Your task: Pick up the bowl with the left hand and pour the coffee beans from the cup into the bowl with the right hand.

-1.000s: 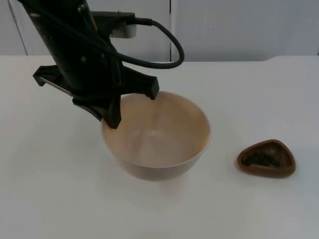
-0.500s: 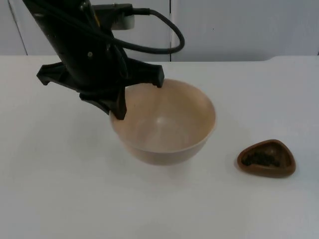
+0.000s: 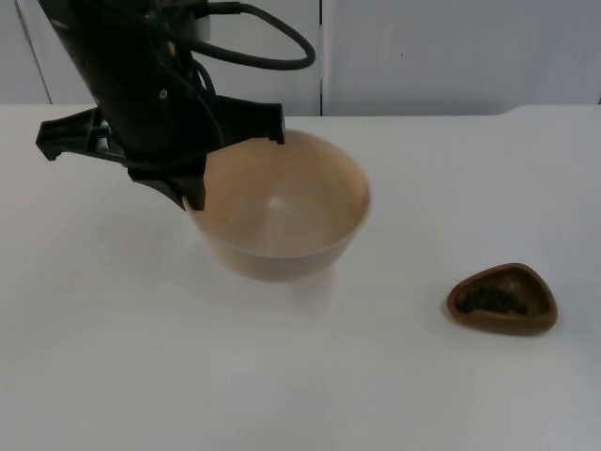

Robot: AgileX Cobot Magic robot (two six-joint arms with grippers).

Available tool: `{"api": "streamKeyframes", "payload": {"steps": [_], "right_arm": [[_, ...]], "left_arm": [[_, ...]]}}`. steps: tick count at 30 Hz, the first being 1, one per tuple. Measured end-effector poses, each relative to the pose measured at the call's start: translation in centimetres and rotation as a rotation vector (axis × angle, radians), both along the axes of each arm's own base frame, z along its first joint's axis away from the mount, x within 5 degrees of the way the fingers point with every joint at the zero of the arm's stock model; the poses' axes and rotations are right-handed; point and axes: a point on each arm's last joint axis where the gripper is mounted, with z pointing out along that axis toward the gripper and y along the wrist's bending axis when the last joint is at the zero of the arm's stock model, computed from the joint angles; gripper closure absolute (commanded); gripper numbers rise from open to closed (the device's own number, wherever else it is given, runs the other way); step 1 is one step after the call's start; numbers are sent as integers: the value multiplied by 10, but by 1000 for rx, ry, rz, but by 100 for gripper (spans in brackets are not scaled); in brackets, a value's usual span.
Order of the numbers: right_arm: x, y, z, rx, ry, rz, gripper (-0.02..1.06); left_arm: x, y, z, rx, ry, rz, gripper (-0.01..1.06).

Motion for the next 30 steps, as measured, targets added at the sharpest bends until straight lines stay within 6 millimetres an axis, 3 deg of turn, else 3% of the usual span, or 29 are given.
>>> {"api": "streamKeyframes", "payload": {"steps": [5,11,16,30], "right_arm": [[29,2,-6,9,74,2,-1],[51,5,-11,17,120,14,-1],[75,30,-22,8,187,104,-1],[125,86,-54,-88,322,117,-1]], "left_arm": [[0,0,0,0,0,3,105],[0,0,0,2,-1,2,105],[0,0,0,4,-2,2,105],[-1,1,0,10,8,3,105]]}}
